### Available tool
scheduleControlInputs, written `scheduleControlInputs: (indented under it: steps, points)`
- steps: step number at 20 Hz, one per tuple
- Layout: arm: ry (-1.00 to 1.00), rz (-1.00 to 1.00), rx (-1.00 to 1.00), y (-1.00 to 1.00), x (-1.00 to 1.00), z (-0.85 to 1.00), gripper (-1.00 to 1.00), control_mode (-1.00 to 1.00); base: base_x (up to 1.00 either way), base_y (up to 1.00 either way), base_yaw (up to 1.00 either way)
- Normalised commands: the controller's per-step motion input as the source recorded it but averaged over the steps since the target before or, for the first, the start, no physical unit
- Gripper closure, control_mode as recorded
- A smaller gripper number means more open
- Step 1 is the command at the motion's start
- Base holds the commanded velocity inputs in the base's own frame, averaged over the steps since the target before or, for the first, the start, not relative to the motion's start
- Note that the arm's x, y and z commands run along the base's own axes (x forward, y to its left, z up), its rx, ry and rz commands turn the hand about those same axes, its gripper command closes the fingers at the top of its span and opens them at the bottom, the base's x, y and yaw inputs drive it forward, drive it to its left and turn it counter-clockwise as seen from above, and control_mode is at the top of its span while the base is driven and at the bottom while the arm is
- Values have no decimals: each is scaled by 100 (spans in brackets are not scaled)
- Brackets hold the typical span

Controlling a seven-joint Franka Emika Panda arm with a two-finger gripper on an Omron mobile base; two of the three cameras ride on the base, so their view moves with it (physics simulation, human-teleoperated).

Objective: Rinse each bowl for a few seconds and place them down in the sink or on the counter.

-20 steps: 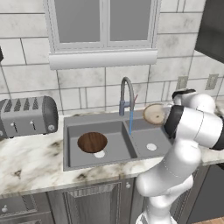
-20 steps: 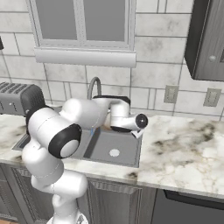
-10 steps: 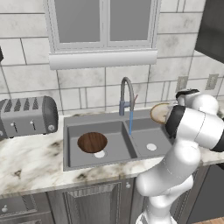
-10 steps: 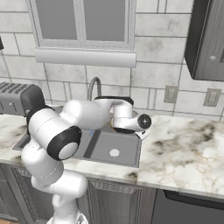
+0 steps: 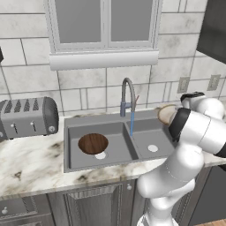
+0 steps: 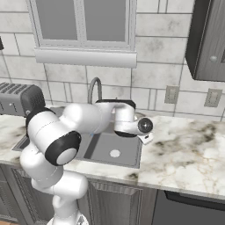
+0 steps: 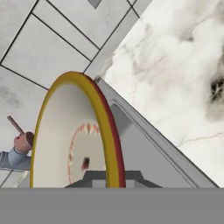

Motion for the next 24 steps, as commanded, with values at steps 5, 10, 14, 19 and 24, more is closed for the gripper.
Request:
scheduleControlInputs:
  steps: [5, 10, 14, 19, 24]
  points:
    - [6, -12, 0, -17, -10, 1, 100, -100, 0, 0, 0]
    - [10, -13, 0, -20, -9, 2, 100, -100, 0, 0, 0]
    - [10, -13, 0, -25, -8, 1, 100, -100, 0, 0, 0]
    - [8, -12, 1, -32, -8, 1, 100, -100, 0, 0, 0]
    - [6, -11, 2, -33, -8, 0, 100, -100, 0, 0, 0]
